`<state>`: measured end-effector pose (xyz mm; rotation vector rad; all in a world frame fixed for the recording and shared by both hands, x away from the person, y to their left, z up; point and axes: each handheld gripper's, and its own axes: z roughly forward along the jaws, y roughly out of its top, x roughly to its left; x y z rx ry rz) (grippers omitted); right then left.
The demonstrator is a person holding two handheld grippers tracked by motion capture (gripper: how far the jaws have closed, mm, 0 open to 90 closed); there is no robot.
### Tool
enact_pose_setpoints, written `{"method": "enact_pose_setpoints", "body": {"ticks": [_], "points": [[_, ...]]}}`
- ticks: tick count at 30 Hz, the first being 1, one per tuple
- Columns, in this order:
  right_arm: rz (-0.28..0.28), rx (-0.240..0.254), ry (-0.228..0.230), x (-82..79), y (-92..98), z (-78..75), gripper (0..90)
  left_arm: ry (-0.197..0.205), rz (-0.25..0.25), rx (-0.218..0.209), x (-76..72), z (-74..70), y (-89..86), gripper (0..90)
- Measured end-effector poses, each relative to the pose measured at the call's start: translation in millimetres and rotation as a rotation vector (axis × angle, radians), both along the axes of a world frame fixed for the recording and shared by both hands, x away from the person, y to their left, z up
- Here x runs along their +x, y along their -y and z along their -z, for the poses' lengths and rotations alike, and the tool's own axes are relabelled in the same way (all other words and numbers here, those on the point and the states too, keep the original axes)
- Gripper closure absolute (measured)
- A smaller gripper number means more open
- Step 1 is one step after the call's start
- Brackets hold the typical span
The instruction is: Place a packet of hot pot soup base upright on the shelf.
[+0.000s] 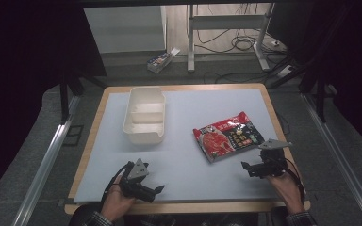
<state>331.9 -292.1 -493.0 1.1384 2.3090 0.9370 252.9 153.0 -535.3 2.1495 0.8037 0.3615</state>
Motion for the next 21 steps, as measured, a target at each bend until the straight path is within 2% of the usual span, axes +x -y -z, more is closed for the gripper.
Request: {"method": "enact_pose_setpoints", "body": {"ticks": [4, 5, 8, 14, 21], "points": [[-0.007, 0.001, 0.036, 1.6, -0.1, 0.7, 0.0, 0.003, -0.003, -0.005, -1.7, -0.6, -0.6, 0.6], [-0.006, -0.004, 0.034, 1.7, 0.4, 1.9, 0.0, 0.003, -0.003, -0.005, -1.7, -0.6, -0.6, 0.5], [-0.004, -0.013, 0.032, 3.1, 1.9, 4.8, 0.0, 0.012, 0.013, -0.044, -3.0, -3.1, -1.5, 0.5], [-0.003, 0.015, 0.023, 4.4, 3.8, 5.1, 0.0, 0.023, 0.022, -0.046, -4.5, -3.8, -0.1, 0.4], [0.001, -0.014, 0.002, 7.6, -0.3, 6.7, 0.8, 0.027, 0.022, -0.028, -5.4, -3.1, 1.0, 0.3]]}}
